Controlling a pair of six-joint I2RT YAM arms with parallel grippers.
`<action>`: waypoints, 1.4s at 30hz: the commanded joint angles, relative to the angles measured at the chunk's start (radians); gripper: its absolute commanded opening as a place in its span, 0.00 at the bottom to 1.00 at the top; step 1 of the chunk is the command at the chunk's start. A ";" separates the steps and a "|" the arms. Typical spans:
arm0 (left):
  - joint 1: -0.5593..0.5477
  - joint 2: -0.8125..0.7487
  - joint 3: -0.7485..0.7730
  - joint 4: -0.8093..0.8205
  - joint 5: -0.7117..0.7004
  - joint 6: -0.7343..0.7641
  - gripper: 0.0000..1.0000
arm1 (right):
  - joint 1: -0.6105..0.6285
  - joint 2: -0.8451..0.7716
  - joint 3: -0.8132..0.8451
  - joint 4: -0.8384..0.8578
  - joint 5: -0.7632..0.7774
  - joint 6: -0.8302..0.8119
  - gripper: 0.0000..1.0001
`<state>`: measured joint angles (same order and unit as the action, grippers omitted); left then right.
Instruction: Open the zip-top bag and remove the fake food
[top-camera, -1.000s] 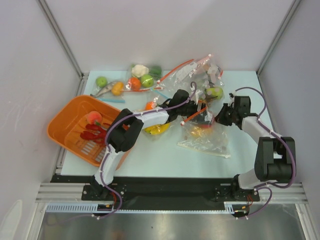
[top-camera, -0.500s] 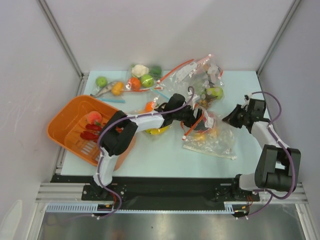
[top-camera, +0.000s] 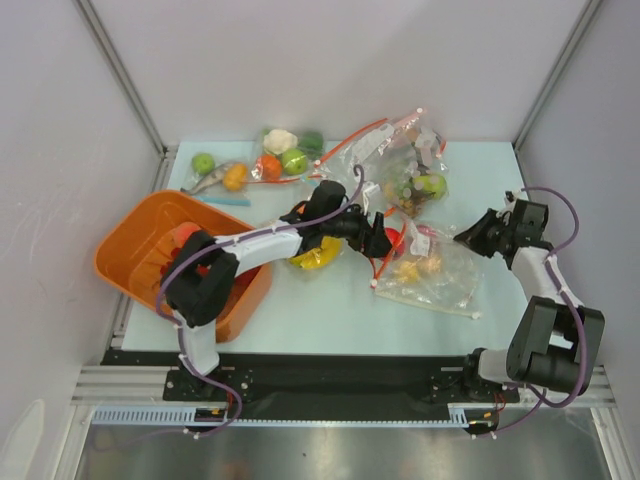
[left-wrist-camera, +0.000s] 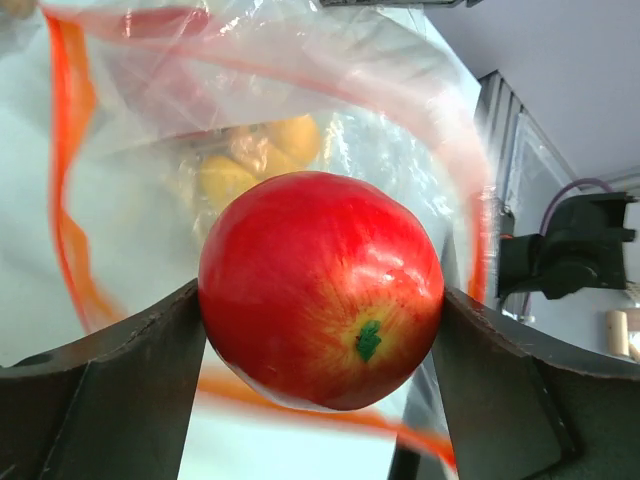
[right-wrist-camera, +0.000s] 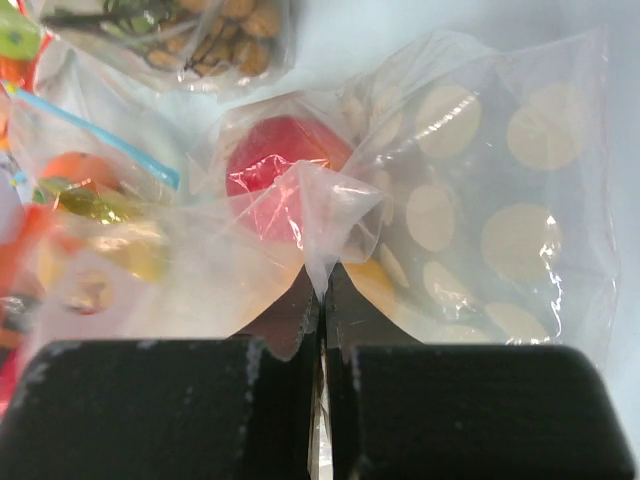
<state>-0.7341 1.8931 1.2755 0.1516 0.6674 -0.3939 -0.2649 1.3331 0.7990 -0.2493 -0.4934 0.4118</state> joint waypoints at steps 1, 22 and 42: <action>0.061 -0.123 -0.039 -0.033 0.014 0.041 0.00 | -0.042 -0.038 0.034 0.018 0.023 0.007 0.00; 0.449 -0.598 -0.146 -0.379 -0.195 0.148 0.00 | -0.005 -0.091 0.084 -0.054 0.070 -0.056 0.54; 0.755 -0.873 -0.332 -0.702 -0.646 0.053 0.00 | 0.061 -0.133 0.246 -0.160 0.182 -0.105 0.86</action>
<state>-0.0059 1.0374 0.9695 -0.5156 0.0765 -0.3061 -0.2119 1.2175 0.9974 -0.3996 -0.3214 0.3191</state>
